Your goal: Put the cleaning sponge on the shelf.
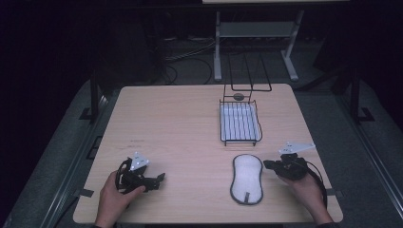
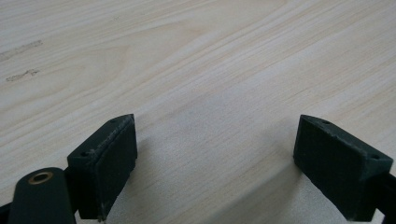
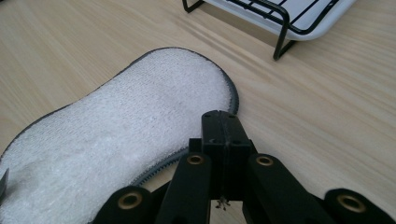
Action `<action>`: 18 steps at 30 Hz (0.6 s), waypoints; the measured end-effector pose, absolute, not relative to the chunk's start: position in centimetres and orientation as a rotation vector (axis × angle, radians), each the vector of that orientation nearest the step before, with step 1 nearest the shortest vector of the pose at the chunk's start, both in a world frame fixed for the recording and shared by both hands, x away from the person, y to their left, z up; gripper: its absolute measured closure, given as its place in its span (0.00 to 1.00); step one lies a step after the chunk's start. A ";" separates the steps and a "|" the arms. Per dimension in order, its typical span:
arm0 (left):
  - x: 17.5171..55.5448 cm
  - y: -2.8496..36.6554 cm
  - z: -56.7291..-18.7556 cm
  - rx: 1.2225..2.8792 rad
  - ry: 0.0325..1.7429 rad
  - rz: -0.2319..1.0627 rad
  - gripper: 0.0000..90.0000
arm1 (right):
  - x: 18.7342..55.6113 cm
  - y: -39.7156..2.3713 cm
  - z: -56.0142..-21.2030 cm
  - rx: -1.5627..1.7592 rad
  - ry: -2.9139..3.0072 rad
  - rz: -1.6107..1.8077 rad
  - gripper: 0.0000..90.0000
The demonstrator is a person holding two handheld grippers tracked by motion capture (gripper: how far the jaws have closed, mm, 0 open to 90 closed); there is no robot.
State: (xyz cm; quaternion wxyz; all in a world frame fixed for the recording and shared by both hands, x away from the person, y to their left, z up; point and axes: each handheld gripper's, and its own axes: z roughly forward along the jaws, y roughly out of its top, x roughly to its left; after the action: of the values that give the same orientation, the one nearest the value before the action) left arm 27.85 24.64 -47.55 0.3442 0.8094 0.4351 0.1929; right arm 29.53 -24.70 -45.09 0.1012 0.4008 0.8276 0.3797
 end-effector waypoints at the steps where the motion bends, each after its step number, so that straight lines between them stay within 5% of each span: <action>1: 27.8 24.6 -47.5 2.102 1.130 0.501 0.14 | 29.5 -24.5 -45.1 1.184 2.451 1.125 1.00; 18: 27.8 24.6 -47.6 2.098 1.132 0.501 0.14 | 30.9 -22.8 -46.1 1.182 2.499 1.090 1.00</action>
State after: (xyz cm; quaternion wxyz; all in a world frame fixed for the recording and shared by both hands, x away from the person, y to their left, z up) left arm 27.84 24.62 -47.56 0.3456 0.8082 0.4360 0.1928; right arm 30.91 -22.78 -46.11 0.0852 0.3962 0.8379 0.3655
